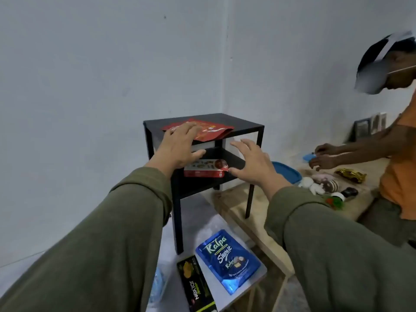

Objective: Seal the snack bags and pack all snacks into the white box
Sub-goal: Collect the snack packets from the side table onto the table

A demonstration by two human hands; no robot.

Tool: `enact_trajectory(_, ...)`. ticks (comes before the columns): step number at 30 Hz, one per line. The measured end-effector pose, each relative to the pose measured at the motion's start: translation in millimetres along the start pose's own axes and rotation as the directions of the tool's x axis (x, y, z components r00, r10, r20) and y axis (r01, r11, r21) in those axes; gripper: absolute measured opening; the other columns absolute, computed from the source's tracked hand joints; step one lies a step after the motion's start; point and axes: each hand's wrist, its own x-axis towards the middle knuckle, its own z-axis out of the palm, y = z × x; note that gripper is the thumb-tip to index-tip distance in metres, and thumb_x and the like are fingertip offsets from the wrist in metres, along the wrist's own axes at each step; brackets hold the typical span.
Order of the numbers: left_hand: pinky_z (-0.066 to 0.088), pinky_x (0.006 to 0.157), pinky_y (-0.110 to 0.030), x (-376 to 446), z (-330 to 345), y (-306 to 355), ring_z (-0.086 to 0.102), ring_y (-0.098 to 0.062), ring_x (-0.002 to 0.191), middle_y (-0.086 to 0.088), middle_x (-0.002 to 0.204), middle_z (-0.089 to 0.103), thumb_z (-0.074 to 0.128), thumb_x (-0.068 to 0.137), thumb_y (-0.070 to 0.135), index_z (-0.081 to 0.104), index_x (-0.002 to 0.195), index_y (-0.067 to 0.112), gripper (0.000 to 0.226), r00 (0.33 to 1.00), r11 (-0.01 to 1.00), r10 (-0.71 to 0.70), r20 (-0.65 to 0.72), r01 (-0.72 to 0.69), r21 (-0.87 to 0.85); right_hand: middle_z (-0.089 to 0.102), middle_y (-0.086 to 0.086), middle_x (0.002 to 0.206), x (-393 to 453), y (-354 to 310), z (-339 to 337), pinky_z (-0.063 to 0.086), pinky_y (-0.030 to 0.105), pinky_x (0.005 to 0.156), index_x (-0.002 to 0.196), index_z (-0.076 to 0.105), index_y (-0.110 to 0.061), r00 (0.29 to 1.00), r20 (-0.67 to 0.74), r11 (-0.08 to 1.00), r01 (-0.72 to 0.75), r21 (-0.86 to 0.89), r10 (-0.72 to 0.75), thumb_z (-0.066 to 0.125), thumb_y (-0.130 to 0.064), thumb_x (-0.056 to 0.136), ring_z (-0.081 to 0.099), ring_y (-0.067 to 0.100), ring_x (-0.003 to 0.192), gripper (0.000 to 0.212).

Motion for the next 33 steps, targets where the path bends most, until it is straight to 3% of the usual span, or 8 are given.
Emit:
enact_trajectory(5, 0.019, 0.114, -0.049, 11.4, 15.9, 10.5, 0.017, -0.019, 0.146, 0.003, 0.158, 0.019, 0.046, 0.093, 0.048, 0.019, 0.149, 0.03, 0.065, 0.997, 0.997, -0.056, 0.054, 0.053, 0.062, 0.026, 0.001, 0.15, 8.9, 34.5, 31.0, 0.032, 0.046, 0.11, 0.144, 0.026, -0.034, 0.993, 0.093, 0.997, 0.065, 0.028, -0.068, 0.067, -0.044, 0.078, 0.029, 0.022, 0.137, 0.077)
enact_trajectory(10, 0.021, 0.112, -0.049, 15.2, 31.3, 20.2, 0.023, -0.018, 0.144, 0.002, 0.156, 0.027, 0.037, 0.097, 0.047, 0.021, 0.148, 0.034, 0.055, 0.981, 0.976, -0.172, 0.085, 0.158, 0.151, 0.019, 0.002, 0.155, 22.3, 71.8, 55.4, 0.023, 0.048, 0.114, 0.146, 0.021, -0.033, 0.963, 0.202, 0.984, 0.173, 0.044, -0.178, 0.065, -0.039, 0.081, 0.021, 0.023, 0.142, 0.079)
enact_trajectory(21, 0.019, 0.115, -0.046, 13.8, 28.6, 34.9, 0.019, -0.013, 0.146, 0.007, 0.156, 0.026, 0.027, 0.1, 0.042, 0.023, 0.147, 0.037, 0.047, 0.935, 0.917, -0.344, 0.088, 0.315, 0.247, 0.006, -0.004, 0.16, 66.9, 96.7, 102.3, 0.013, 0.048, 0.117, 0.151, 0.005, -0.027, 0.874, 0.27, 0.914, 0.399, 0.073, -0.403, 0.059, -0.044, 0.087, 0.002, 0.019, 0.148, 0.085)
enact_trajectory(28, 0.021, 0.113, -0.045, 7.1, 39.3, 30.1, 0.023, -0.017, 0.145, 0.004, 0.155, 0.03, 0.033, 0.102, 0.034, 0.022, 0.148, 0.033, 0.048, 0.941, 0.903, -0.337, 0.036, 0.312, 0.295, 0.015, 0.002, 0.157, 82.3, 96.8, 127.3, 0.011, 0.05, 0.117, 0.15, 0.01, -0.023, 0.854, 0.318, 0.909, 0.409, 0.077, -0.411, 0.063, -0.041, 0.085, 0.005, 0.023, 0.147, 0.085)
enact_trajectory(33, 0.023, 0.11, -0.052, 6.4, 47.5, 32.4, 0.03, -0.025, 0.141, 0.0, 0.152, 0.034, 0.038, 0.1, 0.03, 0.025, 0.148, 0.028, 0.05, 0.947, 0.901, -0.321, -0.027, 0.314, 0.3, 0.027, 0.007, 0.146, 82.1, 99.7, 129.8, 0.018, 0.041, 0.117, 0.148, 0.022, -0.018, 0.862, 0.254, 0.899, 0.424, 0.114, -0.439, 0.069, -0.031, 0.082, 0.023, 0.027, 0.137, 0.082)
